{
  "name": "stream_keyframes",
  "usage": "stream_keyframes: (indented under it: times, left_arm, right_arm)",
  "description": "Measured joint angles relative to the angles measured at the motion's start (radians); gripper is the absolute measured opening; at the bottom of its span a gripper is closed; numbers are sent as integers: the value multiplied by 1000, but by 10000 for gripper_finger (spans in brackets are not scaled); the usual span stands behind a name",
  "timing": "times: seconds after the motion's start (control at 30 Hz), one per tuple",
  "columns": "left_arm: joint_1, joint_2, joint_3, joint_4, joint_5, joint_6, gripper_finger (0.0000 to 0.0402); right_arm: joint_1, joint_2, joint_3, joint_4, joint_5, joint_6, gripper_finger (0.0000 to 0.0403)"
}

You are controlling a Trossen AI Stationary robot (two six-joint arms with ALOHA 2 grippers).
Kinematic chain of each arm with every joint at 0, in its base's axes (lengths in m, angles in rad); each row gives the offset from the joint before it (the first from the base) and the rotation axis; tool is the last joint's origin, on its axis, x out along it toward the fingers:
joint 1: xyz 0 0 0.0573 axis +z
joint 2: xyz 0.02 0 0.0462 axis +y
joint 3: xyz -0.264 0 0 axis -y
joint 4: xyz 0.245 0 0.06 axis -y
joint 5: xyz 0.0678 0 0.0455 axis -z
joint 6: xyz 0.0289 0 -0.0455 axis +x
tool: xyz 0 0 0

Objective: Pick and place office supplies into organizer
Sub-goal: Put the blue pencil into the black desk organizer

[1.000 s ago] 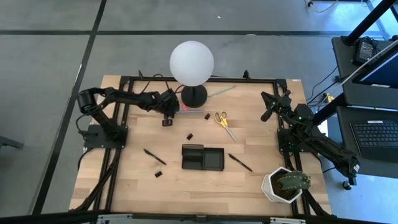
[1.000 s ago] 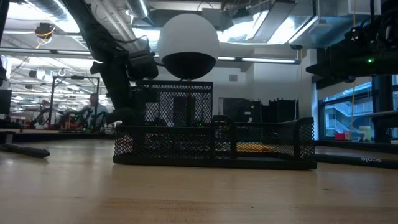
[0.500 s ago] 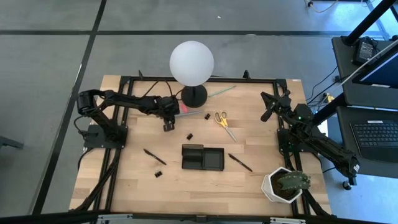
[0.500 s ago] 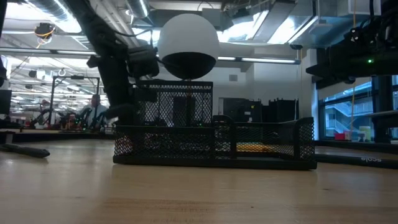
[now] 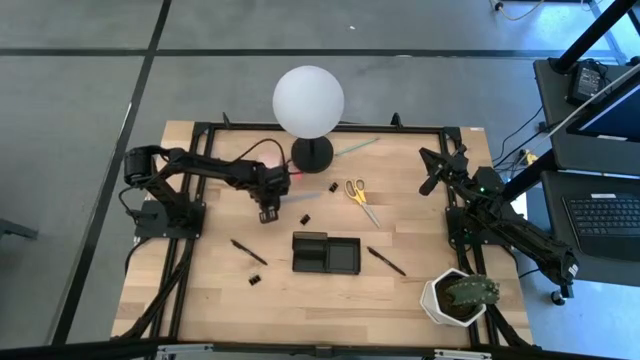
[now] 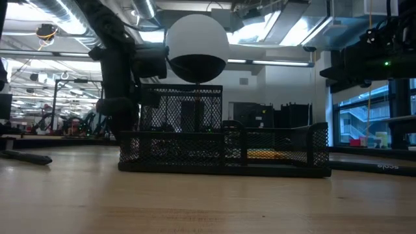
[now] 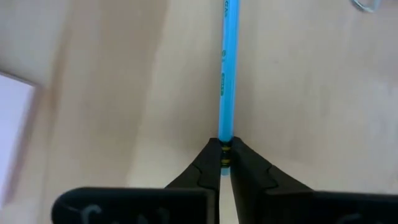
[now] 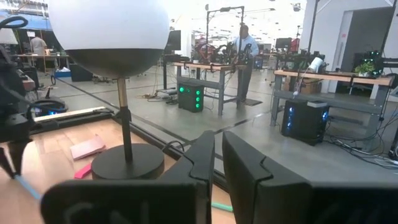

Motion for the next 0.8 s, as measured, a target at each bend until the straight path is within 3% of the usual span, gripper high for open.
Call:
stream_keyframes:
  times: [0.43,0.8]
  left_arm:
    - [-39,8,26,-79,6,-59,56]
    - [-40,8,26,-114,23,-45,65]
  right_arm:
    - [0,0,0,0,0,0,37]
    - [0,0,0,0,0,0,37]
